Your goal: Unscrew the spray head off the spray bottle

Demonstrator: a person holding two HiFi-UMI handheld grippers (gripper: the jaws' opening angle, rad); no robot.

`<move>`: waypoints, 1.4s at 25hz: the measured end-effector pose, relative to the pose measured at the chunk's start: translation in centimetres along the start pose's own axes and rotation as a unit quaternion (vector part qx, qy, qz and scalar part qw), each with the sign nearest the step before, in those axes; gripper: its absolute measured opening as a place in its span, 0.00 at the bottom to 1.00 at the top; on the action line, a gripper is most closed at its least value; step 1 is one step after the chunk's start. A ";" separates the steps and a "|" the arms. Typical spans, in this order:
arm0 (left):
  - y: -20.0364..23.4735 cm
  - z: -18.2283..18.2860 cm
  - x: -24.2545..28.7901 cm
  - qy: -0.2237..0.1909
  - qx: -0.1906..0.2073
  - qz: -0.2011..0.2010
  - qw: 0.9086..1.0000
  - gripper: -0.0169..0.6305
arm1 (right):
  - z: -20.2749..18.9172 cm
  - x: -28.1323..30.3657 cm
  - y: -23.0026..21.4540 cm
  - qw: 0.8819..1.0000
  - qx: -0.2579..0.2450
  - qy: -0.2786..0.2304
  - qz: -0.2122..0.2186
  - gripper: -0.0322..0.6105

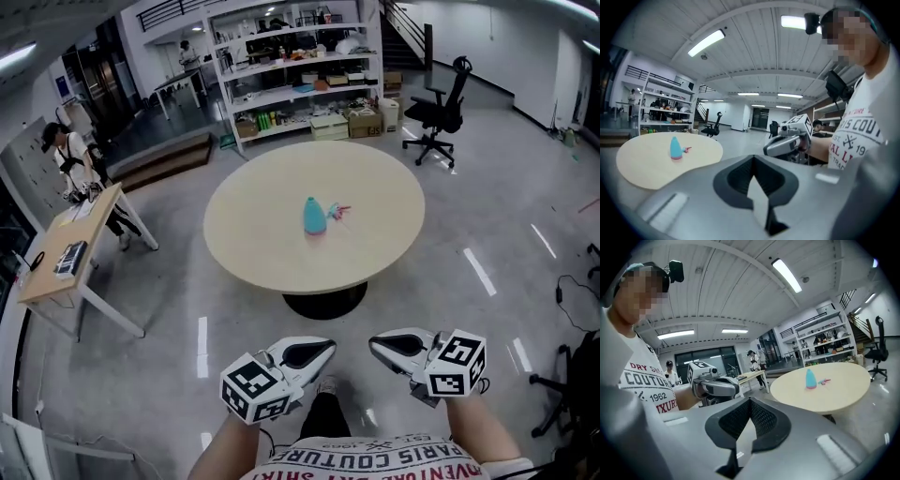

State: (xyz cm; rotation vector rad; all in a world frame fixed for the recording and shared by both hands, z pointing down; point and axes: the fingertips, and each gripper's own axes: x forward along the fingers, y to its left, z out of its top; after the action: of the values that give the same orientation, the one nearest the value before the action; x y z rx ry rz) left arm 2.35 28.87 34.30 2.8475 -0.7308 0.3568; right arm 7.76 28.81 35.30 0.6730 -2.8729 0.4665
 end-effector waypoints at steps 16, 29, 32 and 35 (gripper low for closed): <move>-14.9 2.6 -4.6 -0.016 0.008 -0.018 1.000 0.03 | -0.6 -7.3 10.6 1.000 -0.024 0.016 -0.002 0.05; -16.8 1.9 -4.3 -0.008 0.005 -0.023 1.000 0.03 | -1.2 -8.1 12.4 0.999 -0.031 0.014 0.016 0.05; -17.1 1.5 -4.2 -0.006 0.004 -0.024 1.000 0.03 | -0.9 -8.6 12.9 0.999 -0.037 0.005 0.021 0.05; -17.0 1.4 -4.5 -0.007 0.003 -0.023 1.000 0.03 | -0.8 -8.5 13.1 0.999 -0.036 0.002 0.024 0.05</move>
State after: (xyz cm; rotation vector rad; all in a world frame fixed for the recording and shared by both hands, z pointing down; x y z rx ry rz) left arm 7.19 45.23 29.81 2.8702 -0.6655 0.3319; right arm 9.43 43.73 30.76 0.5929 -2.8910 0.3686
